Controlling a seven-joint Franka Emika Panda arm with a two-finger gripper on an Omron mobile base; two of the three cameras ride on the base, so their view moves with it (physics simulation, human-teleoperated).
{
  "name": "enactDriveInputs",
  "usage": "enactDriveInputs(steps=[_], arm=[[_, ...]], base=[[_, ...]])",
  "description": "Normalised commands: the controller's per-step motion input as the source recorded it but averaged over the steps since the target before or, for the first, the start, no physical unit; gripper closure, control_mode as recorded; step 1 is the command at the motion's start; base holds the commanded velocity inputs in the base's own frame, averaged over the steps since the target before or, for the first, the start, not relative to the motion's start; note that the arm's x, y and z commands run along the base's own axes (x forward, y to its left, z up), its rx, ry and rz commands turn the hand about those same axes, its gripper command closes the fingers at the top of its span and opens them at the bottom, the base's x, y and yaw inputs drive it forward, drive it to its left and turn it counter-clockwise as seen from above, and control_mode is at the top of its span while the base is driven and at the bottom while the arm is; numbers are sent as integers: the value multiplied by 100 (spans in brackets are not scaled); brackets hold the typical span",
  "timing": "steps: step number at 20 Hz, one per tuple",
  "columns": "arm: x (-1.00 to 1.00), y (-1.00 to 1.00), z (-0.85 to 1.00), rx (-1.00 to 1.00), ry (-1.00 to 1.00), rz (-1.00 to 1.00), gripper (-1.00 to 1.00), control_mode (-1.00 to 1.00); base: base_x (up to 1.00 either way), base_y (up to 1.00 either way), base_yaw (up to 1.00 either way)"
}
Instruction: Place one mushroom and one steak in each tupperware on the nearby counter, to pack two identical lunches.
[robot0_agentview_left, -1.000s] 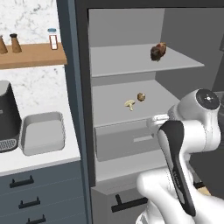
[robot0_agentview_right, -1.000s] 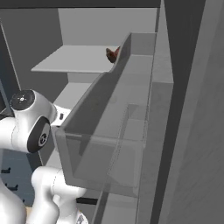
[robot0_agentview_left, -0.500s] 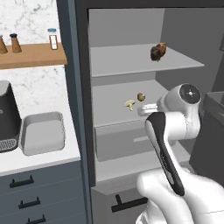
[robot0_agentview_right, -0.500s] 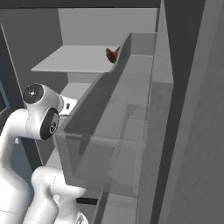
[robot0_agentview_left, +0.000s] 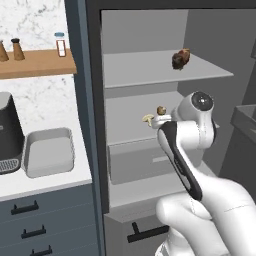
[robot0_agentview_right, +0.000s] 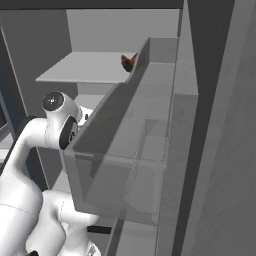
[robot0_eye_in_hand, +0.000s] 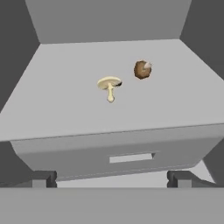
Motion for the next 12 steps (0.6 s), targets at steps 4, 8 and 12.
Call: enactDriveInputs(steps=[4,8,12], arm=[[53,0,-22,0,0,0,-100,-100],[56,0,-23,0,0,0,-100,-100],[46,0,-11,-1,0,0,-100,-100]], base=[[0,0,0],[0,0,0],[0,0,0]])
